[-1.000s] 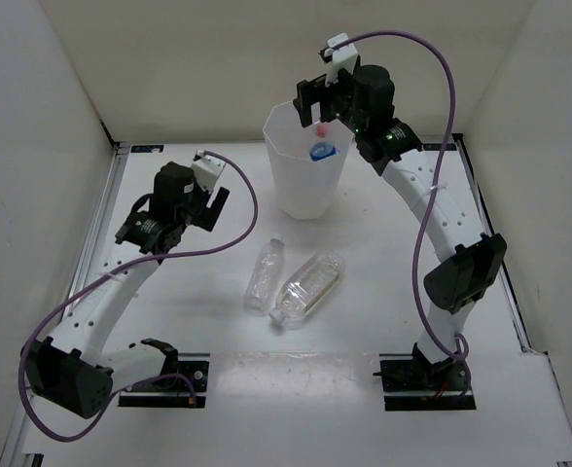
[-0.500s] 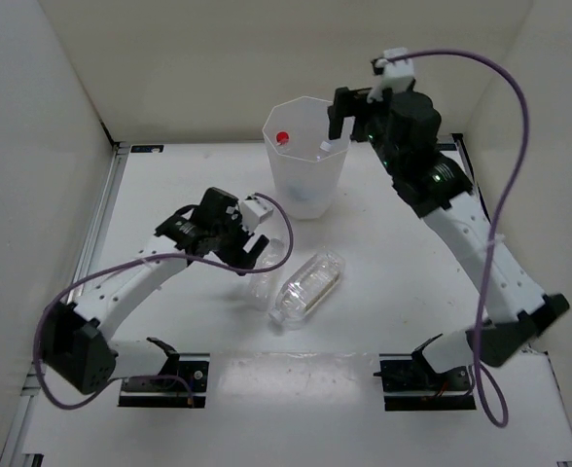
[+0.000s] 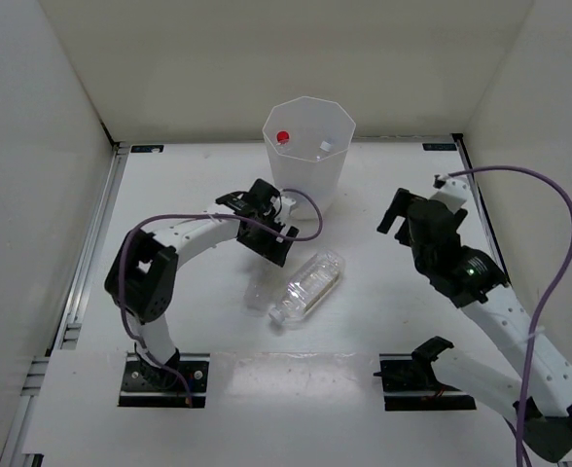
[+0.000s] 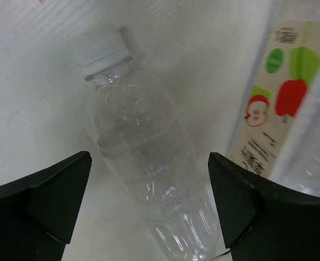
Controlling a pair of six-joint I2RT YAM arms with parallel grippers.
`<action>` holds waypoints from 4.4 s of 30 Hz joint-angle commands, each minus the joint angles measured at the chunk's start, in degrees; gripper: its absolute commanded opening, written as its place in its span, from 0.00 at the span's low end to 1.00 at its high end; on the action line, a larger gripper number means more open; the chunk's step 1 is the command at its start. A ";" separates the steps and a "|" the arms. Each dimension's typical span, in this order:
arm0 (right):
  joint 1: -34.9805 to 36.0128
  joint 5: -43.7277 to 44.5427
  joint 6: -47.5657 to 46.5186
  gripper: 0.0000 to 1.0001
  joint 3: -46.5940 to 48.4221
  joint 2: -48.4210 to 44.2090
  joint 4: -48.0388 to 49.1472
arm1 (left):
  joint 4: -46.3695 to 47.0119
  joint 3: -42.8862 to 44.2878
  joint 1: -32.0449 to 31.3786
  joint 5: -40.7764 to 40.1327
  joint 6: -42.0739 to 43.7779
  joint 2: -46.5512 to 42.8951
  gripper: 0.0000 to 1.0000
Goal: Put the plastic bottles in the bin
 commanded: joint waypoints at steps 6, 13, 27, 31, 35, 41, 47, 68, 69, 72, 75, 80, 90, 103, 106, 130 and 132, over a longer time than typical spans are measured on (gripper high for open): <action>0.04 7.73 5.10 1.00 -1.44 -9.06 -3.29 | 0.26 -0.28 -0.02 -3.49 -1.49 5.96 1.00; 0.04 8.26 6.15 1.00 -1.97 -10.29 -3.29 | 0.26 -1.95 -0.02 -4.03 0.79 4.39 0.47; 0.04 8.26 4.57 1.00 0.14 -6.25 -0.65 | -4.39 -3.19 4.10 -7.18 10.54 -14.32 0.10; 0.04 8.78 5.27 1.00 -0.91 -6.25 0.58 | -5.01 -0.82 7.18 -10.52 12.31 -22.13 0.10; 0.04 11.15 7.90 1.00 -1.43 -6.25 -0.21 | -5.01 3.75 9.29 -15.18 12.31 -26.63 0.10; 0.04 12.30 14.41 1.00 -4.60 -8.36 -1.35 | 5.07 22.53 9.29 -18.45 12.31 -22.89 0.10; 0.04 8.62 16.35 1.00 -5.92 -5.38 -2.50 | 6.24 60.70 6.58 -11.86 11.26 -1.18 0.10; 1.18 -6.41 30.84 1.00 -11.03 -1.42 -10.14 | 17.14 59.41 -0.29 -9.72 10.64 15.73 1.00; 2.14 -6.42 33.63 1.00 -11.02 -0.46 -11.02 | 17.14 58.09 -0.29 -10.44 10.64 14.86 1.00; 4.51 -8.95 38.74 1.00 -9.44 3.23 -12.26 | 17.14 53.96 -0.29 -14.03 10.64 11.43 1.00; 7.06 -10.81 46.56 1.00 -8.21 7.01 -12.26 | 17.14 51.93 -0.29 -18.77 11.87 8.44 1.00; 11.38 -10.28 51.33 1.00 -2.42 17.29 -10.50 | 17.14 47.46 -0.29 -28.27 13.45 3.26 1.00; 13.66 -21.62 46.50 1.00 10.78 41.72 -11.03 | 17.14 22.25 2.17 -35.93 18.28 -17.83 1.00; 11.20 -29.80 39.73 0.75 11.93 52.73 -8.39 | 14.77 -9.33 16.13 -34.88 16.72 -40.60 1.00; 11.20 -29.10 38.24 0.34 9.99 50.28 -8.39 | 13.36 -9.86 19.12 -33.30 14.95 -42.11 1.00; -2.51 10.56 -38.21 0.10 65.08 45.76 31.05 | 7.38 -22.08 35.74 -18.10 6.07 -46.24 1.00; -2.51 6.96 -41.56 0.10 66.67 50.41 39.31 | 7.38 -22.08 35.75 -17.39 6.07 -46.24 1.00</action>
